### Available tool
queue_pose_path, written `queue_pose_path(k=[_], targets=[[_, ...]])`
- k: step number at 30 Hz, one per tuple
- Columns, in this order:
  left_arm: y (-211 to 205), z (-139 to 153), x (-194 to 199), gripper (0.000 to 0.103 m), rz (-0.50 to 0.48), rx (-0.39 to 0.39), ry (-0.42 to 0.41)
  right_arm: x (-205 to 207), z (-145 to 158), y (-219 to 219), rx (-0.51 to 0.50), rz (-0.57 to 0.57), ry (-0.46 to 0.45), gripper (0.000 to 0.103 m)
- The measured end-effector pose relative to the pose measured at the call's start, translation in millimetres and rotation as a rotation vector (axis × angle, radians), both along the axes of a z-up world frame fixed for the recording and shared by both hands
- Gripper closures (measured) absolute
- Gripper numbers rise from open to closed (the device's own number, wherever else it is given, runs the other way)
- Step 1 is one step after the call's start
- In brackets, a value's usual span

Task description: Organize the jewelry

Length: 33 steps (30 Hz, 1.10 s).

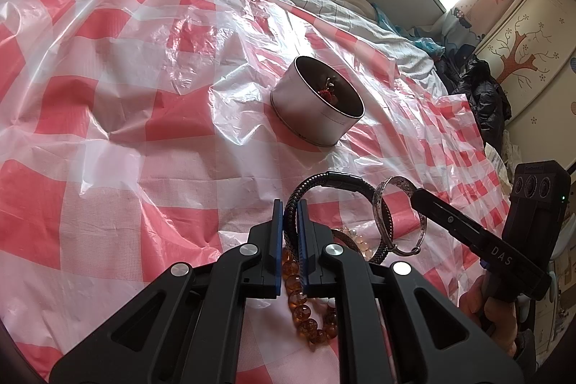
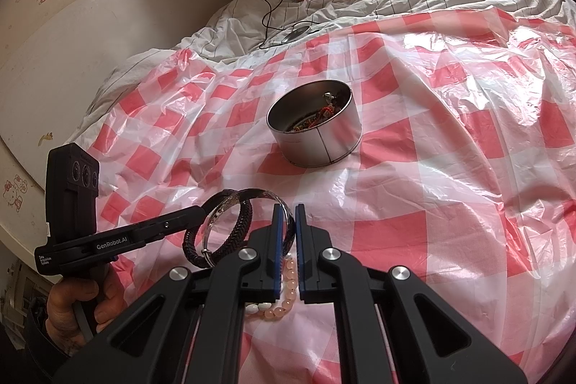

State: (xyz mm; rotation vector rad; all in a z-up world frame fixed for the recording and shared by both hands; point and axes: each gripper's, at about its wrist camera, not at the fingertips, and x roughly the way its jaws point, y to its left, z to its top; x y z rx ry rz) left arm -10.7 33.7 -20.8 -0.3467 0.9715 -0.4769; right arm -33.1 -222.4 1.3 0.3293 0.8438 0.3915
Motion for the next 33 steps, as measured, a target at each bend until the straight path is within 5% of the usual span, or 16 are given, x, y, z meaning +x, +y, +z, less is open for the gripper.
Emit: queue_pose_path(k=[33], targets=[[0.9,0.0,-0.3,0.096,0.000,0.000,-0.001,-0.2,-0.3,2.7,-0.001,0.003,0.000,0.096]])
